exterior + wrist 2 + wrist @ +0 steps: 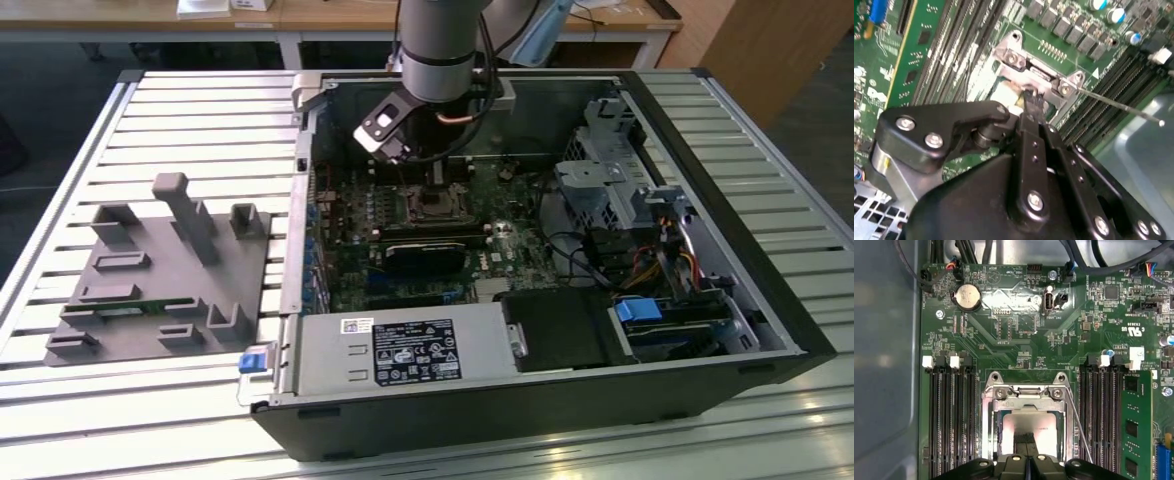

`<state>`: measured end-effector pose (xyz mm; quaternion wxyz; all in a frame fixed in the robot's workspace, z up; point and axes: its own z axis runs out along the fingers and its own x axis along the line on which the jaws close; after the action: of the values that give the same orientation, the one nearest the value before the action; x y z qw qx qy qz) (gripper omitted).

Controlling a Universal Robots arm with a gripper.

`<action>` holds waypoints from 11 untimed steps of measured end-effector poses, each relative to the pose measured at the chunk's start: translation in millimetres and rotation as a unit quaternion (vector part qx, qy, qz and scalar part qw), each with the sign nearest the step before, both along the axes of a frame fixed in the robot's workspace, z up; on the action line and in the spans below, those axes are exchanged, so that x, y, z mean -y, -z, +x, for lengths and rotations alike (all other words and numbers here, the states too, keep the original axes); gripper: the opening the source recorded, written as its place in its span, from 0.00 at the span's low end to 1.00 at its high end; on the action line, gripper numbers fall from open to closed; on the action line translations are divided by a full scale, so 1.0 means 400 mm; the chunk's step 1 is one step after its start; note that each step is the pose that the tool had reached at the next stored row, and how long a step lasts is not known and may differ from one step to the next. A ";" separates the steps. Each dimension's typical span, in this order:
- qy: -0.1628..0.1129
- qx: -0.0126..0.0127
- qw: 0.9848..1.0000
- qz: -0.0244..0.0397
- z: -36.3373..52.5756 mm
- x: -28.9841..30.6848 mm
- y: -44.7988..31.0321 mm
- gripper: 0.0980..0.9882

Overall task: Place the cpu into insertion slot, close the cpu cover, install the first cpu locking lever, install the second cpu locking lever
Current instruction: 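Close the cpu cover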

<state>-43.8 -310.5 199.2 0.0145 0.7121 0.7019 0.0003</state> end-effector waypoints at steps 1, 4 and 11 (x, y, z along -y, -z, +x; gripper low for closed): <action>0.000 0.000 1.000 0.000 0.000 0.000 -0.001 0.01; 0.000 0.000 1.000 0.000 0.000 0.000 -0.012 0.01; 0.000 0.000 1.000 0.000 0.003 0.000 -0.021 0.01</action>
<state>-42.5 -310.5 207.8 0.0144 0.7121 0.7020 0.0005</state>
